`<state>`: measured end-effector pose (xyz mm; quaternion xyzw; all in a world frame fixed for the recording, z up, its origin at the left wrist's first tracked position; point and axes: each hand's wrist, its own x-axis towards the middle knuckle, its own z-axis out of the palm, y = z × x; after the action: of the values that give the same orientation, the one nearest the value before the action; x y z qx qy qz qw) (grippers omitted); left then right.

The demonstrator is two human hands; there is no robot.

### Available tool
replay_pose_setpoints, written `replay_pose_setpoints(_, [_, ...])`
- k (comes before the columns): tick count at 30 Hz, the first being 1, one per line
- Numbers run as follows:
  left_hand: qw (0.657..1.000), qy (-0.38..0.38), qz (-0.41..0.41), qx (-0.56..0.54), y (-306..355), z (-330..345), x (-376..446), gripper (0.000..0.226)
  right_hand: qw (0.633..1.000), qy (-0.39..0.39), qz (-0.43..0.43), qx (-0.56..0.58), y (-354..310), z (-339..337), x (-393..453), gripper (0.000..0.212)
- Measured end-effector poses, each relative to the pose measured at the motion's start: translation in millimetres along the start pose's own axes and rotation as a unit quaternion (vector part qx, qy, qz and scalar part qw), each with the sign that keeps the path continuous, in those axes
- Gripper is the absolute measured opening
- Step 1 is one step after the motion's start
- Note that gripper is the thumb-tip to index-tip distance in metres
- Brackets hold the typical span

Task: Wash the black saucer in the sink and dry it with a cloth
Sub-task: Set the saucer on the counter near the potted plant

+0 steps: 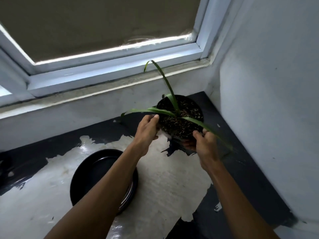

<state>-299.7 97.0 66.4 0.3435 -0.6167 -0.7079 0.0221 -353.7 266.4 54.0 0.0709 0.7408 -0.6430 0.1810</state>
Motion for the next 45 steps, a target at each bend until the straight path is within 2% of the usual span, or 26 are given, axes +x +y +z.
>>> replay_pose_setpoints(3, [0.998, 0.039, 0.019, -0.045, 4, -39, -33, 0.027, 0.997, -0.075, -0.004, 0.008, -10, 15, -28, 0.014])
replay_pose_setpoints(8, [0.988, 0.063, 0.038, -0.139, -8, -107, -99, 0.029, 0.983, -0.177, -0.003, -0.045, -8, 50, -73, 0.017])
replay_pose_setpoints(17, [0.965, 0.161, 0.015, -0.208, -58, -173, -185, 0.032, 0.953, -0.285, 0.034, -0.097, 28, 109, -136, 0.012])
replay_pose_setpoints(28, [0.919, 0.209, -0.050, -0.330, -127, -172, -192, 0.039, 0.939, -0.283, 0.083, -0.176, 72, 121, -147, 0.022])
replay_pose_setpoints(36, [0.902, 0.199, -0.036, -0.382, -132, -162, -188, 0.042, 0.945, -0.273, 0.110, -0.146, 78, 116, -142, 0.028])
replay_pose_setpoints(39, [0.894, 0.204, -0.035, -0.397, -132, -162, -186, 0.043, 0.945, -0.274, 0.123, -0.127, 79, 114, -141, 0.038])
replay_pose_setpoints(41, [0.905, 0.205, -0.038, -0.371, -133, -162, -187, 0.043, 0.944, -0.279, 0.131, -0.118, 76, 112, -142, 0.043])
replay_pose_setpoints(45, [0.947, 0.191, -0.063, -0.251, -133, -163, -202, 0.039, 0.938, -0.299, 0.117, -0.133, 71, 104, -146, 0.045])
